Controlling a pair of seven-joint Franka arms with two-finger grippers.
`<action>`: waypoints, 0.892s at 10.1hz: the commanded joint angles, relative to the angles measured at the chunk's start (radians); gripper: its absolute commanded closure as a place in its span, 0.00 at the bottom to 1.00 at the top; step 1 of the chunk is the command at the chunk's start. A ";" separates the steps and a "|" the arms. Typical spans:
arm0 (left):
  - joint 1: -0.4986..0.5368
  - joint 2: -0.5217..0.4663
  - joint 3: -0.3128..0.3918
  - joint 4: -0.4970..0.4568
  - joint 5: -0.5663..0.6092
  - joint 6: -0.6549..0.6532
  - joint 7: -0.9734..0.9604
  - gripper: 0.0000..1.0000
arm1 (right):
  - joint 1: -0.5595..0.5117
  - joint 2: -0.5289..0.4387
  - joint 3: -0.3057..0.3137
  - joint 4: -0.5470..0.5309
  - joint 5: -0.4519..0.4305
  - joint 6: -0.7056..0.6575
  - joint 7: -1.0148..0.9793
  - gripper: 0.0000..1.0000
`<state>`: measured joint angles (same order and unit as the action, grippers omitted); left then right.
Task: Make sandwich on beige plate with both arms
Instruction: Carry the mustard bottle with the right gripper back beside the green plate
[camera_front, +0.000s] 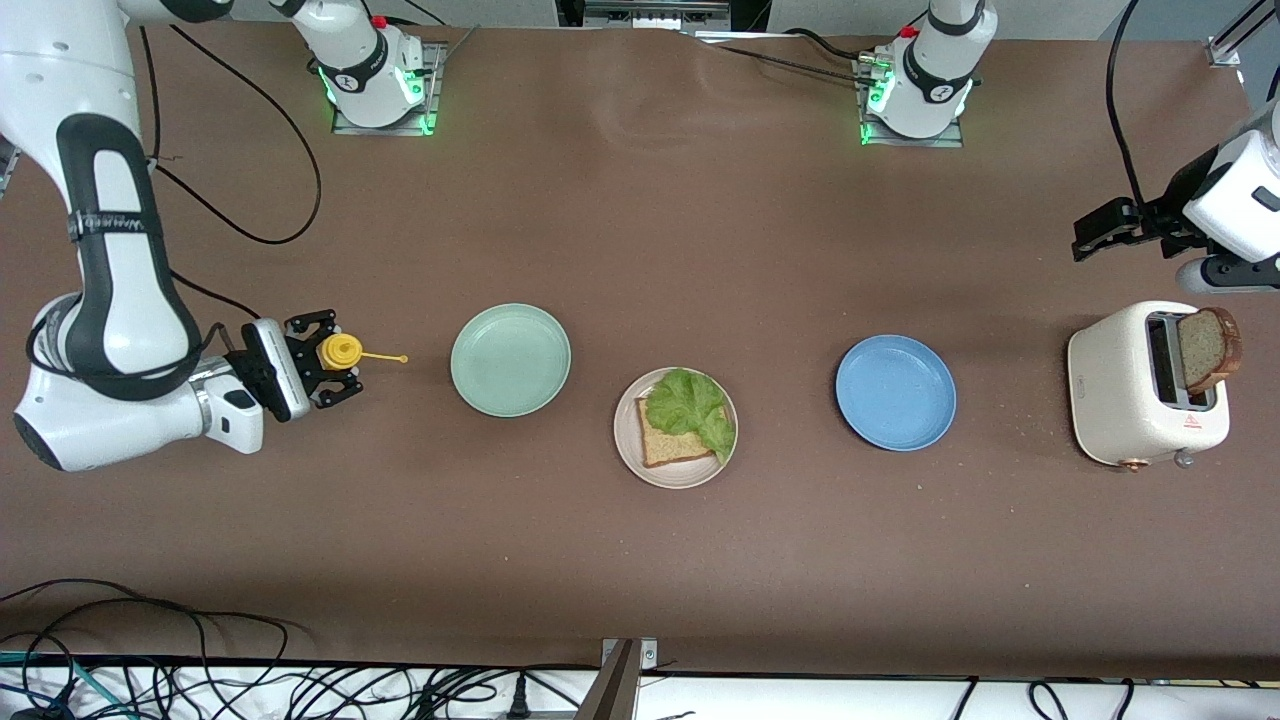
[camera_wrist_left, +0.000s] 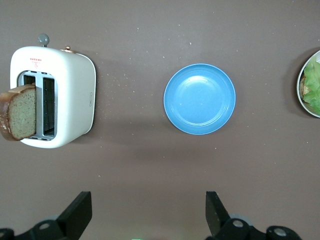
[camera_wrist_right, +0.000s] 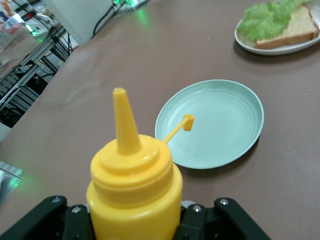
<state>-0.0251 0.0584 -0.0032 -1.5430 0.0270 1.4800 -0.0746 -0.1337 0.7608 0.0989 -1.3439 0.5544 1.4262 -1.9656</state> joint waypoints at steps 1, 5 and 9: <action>0.001 0.011 0.000 0.024 -0.018 -0.018 -0.004 0.00 | -0.044 0.051 0.018 -0.041 0.108 -0.026 -0.117 1.00; 0.001 0.011 0.000 0.024 -0.018 -0.018 -0.004 0.00 | -0.046 0.114 0.019 -0.182 0.249 -0.024 -0.288 1.00; 0.001 0.017 -0.001 0.024 -0.018 -0.018 -0.004 0.00 | -0.043 0.127 0.019 -0.189 0.254 -0.024 -0.309 0.96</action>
<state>-0.0254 0.0633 -0.0034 -1.5430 0.0270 1.4799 -0.0746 -0.1658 0.8963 0.1086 -1.5174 0.7833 1.4164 -2.2525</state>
